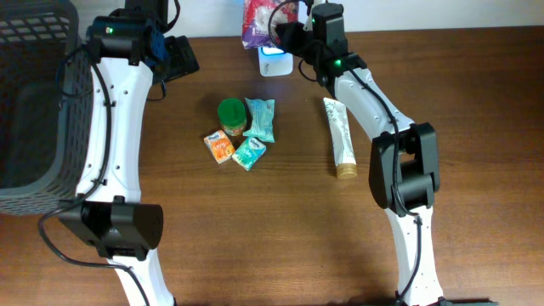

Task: Scan the item barcode
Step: 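Carry the pack to the far right corner and release it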

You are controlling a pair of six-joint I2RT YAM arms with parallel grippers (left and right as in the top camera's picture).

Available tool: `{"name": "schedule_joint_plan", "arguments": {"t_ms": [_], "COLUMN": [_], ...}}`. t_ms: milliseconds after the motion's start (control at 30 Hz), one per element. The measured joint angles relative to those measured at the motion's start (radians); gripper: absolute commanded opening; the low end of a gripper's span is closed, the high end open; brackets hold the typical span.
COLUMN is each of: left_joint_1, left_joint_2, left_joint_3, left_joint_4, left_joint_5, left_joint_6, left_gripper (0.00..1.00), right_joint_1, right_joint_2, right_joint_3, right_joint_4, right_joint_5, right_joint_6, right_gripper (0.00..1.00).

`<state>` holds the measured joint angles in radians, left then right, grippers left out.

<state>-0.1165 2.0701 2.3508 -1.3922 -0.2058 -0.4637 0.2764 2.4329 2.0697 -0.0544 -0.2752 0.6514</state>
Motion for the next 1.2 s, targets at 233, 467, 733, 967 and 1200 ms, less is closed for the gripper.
{"name": "schedule_joint_plan", "arguments": {"t_ms": [233, 467, 733, 967, 1200], "left_joint_1": [0.0, 0.0, 0.0, 0.0, 0.0], "left_joint_2": [0.0, 0.0, 0.0, 0.0, 0.0], "left_joint_3": [0.0, 0.0, 0.0, 0.0, 0.0], "left_joint_4": [0.0, 0.0, 0.0, 0.0, 0.0], "left_joint_5": [0.0, 0.0, 0.0, 0.0, 0.0], "left_joint_6": [0.0, 0.0, 0.0, 0.0, 0.0], "left_gripper": [0.99, 0.99, 0.99, 0.99, 0.99], "right_joint_1": [-0.037, -0.335, -0.707, -0.876, -0.879], "right_joint_2": [-0.004, -0.181, -0.217, -0.157, -0.099], "right_joint_3": [0.008, 0.033, 0.05, 0.016, 0.008], "right_joint_4": [-0.093, -0.481, -0.814, -0.763, -0.708], "right_joint_5": [-0.006, -0.017, -0.002, 0.003, 0.009], "right_joint_6": [-0.02, -0.026, -0.005, 0.101, 0.109], "right_gripper": [0.04, 0.04, 0.04, 0.11, 0.59]}}
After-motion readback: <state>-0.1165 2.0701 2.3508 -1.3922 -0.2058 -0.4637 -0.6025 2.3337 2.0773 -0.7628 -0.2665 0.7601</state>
